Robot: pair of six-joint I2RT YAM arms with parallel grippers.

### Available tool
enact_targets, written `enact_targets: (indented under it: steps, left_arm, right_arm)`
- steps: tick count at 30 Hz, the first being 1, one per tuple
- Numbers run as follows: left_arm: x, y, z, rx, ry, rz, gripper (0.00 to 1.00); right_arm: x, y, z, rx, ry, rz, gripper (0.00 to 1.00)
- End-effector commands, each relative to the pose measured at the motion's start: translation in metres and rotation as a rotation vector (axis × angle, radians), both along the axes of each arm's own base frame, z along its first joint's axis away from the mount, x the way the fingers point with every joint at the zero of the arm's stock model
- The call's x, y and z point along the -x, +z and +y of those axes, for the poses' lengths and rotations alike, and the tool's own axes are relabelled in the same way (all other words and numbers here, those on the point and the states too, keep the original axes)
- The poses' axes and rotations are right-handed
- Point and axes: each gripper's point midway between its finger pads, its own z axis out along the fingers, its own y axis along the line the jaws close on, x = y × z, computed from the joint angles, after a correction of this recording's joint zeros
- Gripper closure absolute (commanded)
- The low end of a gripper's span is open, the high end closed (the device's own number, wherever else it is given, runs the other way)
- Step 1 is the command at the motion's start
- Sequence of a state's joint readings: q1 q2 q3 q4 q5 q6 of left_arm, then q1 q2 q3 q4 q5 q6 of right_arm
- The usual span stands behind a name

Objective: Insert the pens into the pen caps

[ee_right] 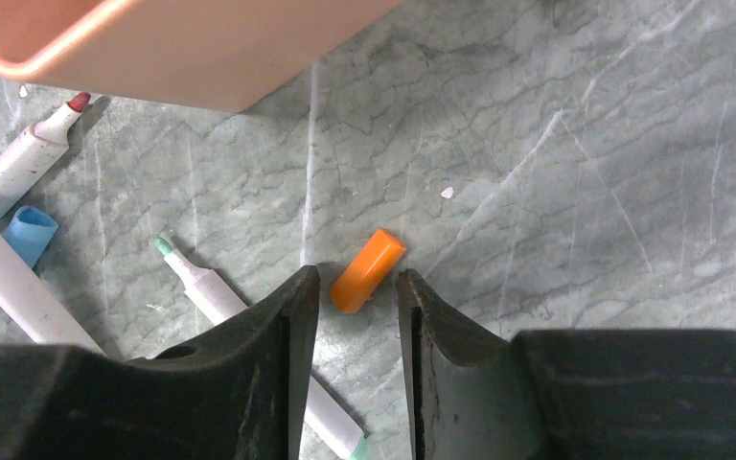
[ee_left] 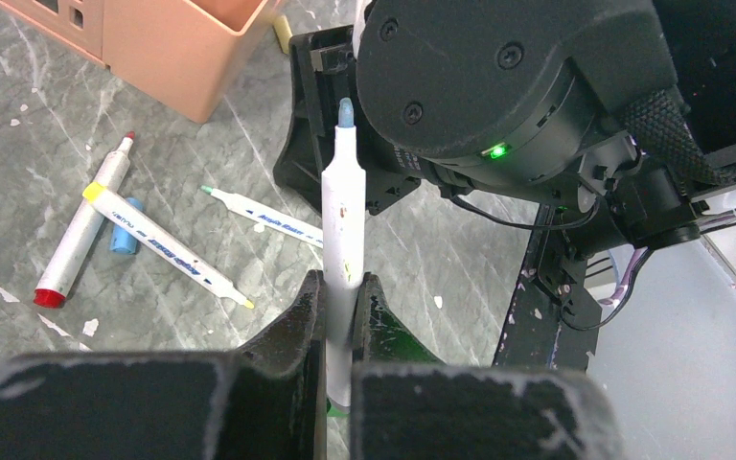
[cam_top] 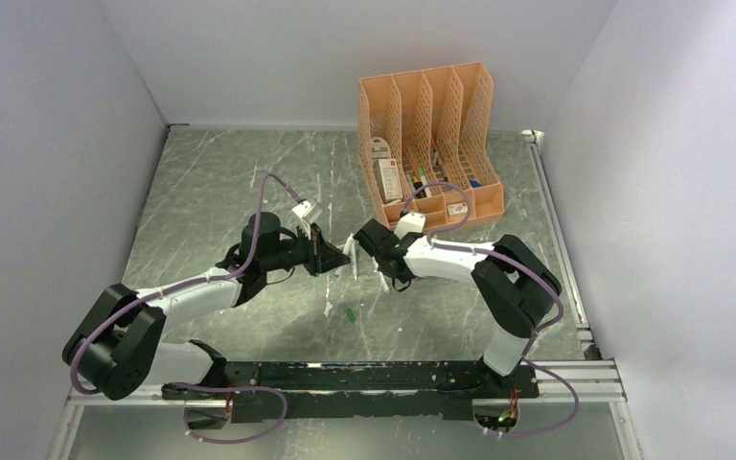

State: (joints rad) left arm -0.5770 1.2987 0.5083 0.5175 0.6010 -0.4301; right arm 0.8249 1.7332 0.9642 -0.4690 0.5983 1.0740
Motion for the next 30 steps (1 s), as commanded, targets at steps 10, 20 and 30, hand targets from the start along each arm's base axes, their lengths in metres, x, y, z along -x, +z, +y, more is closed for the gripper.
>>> enact_targets:
  steps: [10, 20, 30]
  left_arm:
    - [0.000, 0.007, 0.000, 0.020, 0.003, -0.014, 0.93]
    - [0.002, 0.009, 0.002, 0.021, 0.008, -0.015, 0.93]
    - [0.005, 0.015, 0.000, 0.050, -0.003, -0.011, 0.93]
  right_arm:
    - [-0.002, -0.009, -0.011, 0.020, 0.026, 0.013, 0.56]
    - [0.000, -0.015, -0.008, 0.000, 0.034, 0.033, 0.87]
    - [-0.004, 0.017, 0.001, -0.076, 0.127, -0.056, 1.00]
